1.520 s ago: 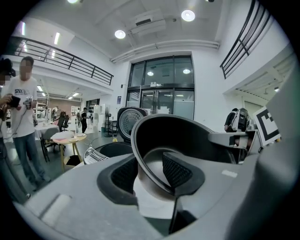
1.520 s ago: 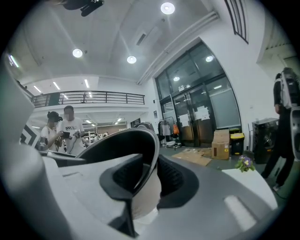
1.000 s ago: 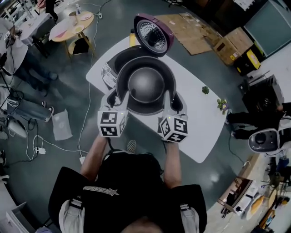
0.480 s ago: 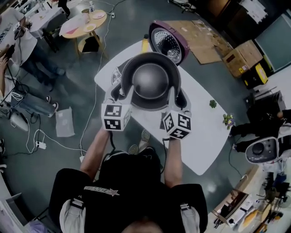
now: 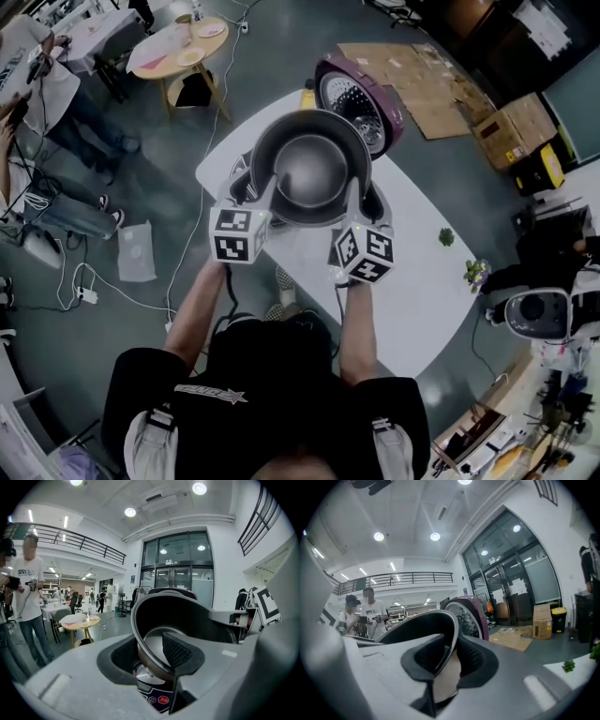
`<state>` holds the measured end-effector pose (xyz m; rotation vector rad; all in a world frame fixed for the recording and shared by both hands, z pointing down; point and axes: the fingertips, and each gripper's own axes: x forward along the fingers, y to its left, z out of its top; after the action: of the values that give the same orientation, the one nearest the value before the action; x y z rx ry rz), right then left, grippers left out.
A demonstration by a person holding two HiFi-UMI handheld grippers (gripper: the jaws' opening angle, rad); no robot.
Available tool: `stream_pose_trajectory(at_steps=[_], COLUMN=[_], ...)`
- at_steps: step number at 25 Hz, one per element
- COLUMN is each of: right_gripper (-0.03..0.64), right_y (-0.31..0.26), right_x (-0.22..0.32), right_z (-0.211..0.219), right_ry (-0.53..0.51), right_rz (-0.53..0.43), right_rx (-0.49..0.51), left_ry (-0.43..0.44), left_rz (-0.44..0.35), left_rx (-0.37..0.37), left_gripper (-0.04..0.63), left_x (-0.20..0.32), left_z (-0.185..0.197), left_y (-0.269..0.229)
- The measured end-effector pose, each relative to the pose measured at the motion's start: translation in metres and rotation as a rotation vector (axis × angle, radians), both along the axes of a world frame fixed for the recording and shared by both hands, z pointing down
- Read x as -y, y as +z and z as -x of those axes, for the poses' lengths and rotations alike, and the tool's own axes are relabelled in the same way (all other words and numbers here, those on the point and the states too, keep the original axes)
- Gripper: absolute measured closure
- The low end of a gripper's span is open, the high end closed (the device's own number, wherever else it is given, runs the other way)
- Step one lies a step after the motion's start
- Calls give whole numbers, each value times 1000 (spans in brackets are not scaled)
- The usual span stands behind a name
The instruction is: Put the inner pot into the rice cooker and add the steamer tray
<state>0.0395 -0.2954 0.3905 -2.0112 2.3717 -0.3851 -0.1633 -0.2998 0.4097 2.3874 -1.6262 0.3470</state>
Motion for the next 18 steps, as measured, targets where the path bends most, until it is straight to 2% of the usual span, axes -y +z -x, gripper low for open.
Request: stream_pose_trajectory(at_steps=[18], right_gripper=[538], right_y=[68], right_x=[65], right_z=[7], right_ry=[-2], right_rz=[202], right_rx=[24], left_ry=[-1], left_rz=[231], left_rx=[93], left_gripper=[417], left_x=[62], left_z=[7], left_y=[67])
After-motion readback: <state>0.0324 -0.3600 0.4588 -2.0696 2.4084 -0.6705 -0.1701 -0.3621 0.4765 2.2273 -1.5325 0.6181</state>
